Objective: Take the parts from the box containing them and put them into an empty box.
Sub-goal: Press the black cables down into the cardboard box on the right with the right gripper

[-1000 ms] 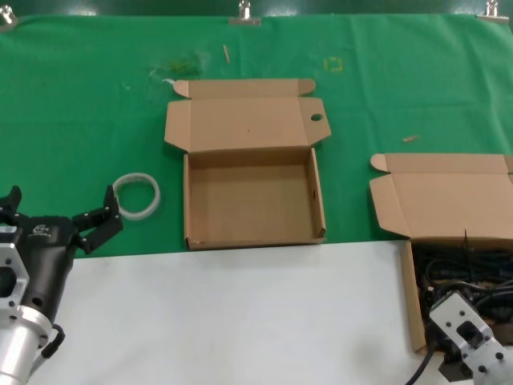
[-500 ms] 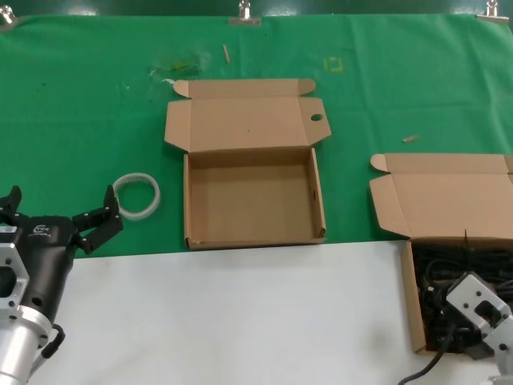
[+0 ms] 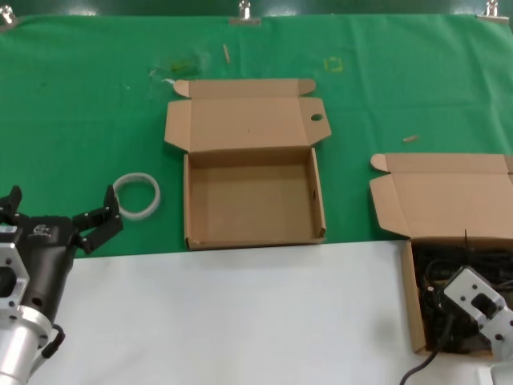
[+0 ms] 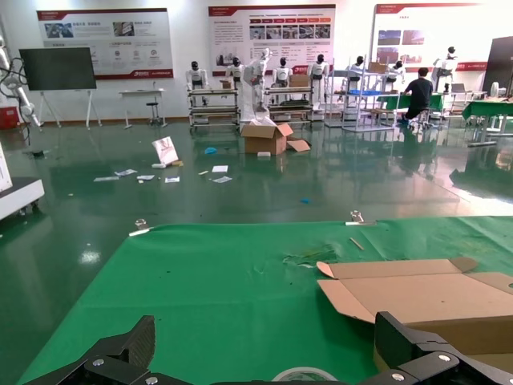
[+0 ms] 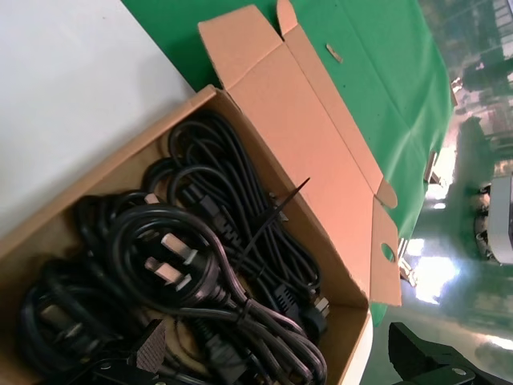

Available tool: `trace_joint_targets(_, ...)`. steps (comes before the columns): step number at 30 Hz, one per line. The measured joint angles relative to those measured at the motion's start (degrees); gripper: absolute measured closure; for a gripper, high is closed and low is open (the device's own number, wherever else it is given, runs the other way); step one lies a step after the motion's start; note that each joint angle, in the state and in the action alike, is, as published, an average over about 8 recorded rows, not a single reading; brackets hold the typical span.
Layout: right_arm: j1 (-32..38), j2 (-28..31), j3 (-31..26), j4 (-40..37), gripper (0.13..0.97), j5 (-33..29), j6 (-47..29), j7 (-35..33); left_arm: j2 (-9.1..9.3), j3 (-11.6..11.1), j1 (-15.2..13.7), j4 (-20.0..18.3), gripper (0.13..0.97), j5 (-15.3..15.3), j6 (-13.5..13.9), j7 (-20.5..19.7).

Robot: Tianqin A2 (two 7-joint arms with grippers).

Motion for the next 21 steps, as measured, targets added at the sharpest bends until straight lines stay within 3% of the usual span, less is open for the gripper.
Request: trace_joint_targets(21,4.8,0.0,1.3,-8.4,0.169,0.6,-5.0,-1.2,0.00,0.0,0.0,0.0,0.132,0.0,0.0,0.0)
